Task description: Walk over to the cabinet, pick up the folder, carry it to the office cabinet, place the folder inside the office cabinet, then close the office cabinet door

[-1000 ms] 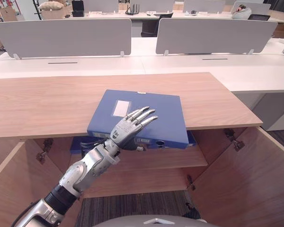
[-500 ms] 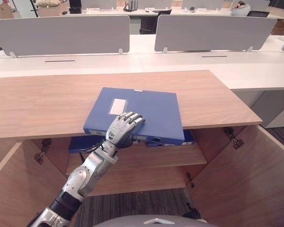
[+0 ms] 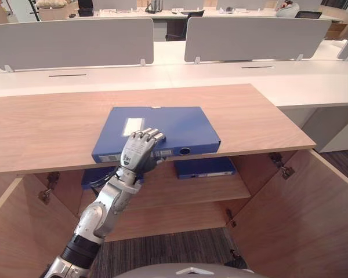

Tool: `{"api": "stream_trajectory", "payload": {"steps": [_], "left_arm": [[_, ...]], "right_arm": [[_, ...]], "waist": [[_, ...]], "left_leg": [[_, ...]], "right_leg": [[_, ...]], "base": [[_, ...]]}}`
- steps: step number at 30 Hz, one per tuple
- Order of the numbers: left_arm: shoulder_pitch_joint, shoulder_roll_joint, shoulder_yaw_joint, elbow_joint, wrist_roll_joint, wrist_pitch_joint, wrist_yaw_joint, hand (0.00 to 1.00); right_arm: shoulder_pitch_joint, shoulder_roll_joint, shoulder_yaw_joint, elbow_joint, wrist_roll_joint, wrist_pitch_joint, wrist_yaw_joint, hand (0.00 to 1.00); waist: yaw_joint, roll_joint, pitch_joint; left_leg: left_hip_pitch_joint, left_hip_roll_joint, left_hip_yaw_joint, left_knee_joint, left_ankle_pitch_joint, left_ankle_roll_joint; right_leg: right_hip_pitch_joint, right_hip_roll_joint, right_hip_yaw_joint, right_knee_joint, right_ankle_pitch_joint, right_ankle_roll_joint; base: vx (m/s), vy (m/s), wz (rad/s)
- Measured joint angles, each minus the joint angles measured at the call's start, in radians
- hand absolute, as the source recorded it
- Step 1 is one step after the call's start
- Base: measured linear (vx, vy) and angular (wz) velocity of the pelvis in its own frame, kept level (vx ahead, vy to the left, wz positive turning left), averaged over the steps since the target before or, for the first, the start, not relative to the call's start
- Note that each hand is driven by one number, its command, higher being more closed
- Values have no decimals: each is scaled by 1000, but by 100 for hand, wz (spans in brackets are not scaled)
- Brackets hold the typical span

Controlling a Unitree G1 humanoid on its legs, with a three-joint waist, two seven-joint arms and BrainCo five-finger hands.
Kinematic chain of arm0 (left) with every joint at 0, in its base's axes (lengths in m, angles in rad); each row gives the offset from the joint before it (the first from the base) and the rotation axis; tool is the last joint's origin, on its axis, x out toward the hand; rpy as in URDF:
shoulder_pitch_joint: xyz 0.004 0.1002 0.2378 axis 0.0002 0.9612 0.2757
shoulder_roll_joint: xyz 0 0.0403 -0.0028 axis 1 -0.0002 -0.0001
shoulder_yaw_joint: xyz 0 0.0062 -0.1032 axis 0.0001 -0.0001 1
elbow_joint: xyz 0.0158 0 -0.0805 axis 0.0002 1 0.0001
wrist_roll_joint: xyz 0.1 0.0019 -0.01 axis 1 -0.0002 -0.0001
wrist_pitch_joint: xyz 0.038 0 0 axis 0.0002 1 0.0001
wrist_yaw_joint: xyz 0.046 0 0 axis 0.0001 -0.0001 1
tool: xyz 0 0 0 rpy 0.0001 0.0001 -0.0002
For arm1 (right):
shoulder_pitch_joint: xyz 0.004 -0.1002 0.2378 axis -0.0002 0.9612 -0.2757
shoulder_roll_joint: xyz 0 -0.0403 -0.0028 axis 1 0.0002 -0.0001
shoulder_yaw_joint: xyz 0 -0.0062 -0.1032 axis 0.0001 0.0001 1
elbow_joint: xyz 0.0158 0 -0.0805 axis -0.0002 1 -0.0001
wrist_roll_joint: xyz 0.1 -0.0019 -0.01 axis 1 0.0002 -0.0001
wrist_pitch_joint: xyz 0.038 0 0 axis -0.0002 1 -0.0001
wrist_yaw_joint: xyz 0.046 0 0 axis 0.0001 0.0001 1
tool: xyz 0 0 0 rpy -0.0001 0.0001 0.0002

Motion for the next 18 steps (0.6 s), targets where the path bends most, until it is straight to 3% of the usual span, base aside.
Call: {"api": "stream_trajectory", "payload": {"steps": [9,18], "left_arm": [[86,-65,109,-184,-160,12,69,100],[130,-105,191,-391,-261,25,129,100]], "right_arm": [[14,2,-1,-18,24,-1,-29,0],[101,83,-3,-383,49,-34,-78,0]], "waist": [[7,2,-22],[8,7,-24]], "left_leg": [[-34,5,2,0,-1,-1],[-44,3,17,0,2,3]], "right_leg": [[-30,-2,10,12,2,3],[-60,-3,27,36,3,3]], "base": [[-10,-2,0],[-29,-2,-5]]}}
